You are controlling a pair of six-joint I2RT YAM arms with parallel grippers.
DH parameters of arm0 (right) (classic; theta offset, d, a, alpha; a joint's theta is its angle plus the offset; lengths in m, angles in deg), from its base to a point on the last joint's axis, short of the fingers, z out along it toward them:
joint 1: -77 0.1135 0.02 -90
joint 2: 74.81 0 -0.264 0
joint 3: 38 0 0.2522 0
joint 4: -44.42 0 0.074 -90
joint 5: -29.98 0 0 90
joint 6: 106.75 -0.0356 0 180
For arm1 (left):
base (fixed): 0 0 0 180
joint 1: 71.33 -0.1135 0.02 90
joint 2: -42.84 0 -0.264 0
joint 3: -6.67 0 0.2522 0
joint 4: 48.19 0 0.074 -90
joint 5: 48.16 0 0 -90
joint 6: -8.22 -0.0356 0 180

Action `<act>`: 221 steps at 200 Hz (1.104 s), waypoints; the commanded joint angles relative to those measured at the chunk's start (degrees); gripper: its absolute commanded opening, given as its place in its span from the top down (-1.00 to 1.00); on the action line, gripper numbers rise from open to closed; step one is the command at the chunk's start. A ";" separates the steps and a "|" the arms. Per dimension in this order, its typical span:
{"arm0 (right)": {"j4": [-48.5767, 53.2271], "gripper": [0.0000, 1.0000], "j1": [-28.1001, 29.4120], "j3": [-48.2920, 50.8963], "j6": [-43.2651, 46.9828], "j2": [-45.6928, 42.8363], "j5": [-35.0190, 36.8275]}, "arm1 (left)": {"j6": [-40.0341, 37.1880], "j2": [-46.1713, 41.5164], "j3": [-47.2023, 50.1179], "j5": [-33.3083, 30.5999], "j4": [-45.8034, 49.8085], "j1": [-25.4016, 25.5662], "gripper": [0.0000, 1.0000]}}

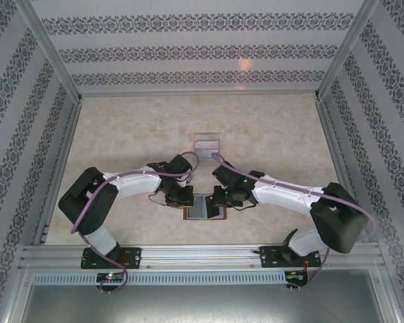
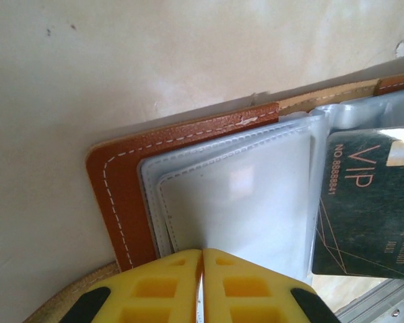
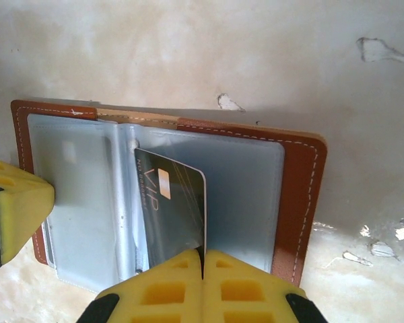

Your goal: Take the credit cards out of the card holder

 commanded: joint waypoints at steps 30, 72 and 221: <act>-1.51 0.86 -0.12 0.37 -1.78 -0.94 -1.92 | -1.42 1.56 -0.18 -3.58 3.75 0.48 0.79; -3.20 0.77 0.72 0.13 -3.06 -0.39 -4.09 | -1.50 1.77 -0.45 -3.35 3.68 0.48 0.79; -3.18 0.78 1.15 -0.51 -2.92 1.37 -4.92 | -1.53 -1.34 -1.58 -3.63 5.16 0.48 0.76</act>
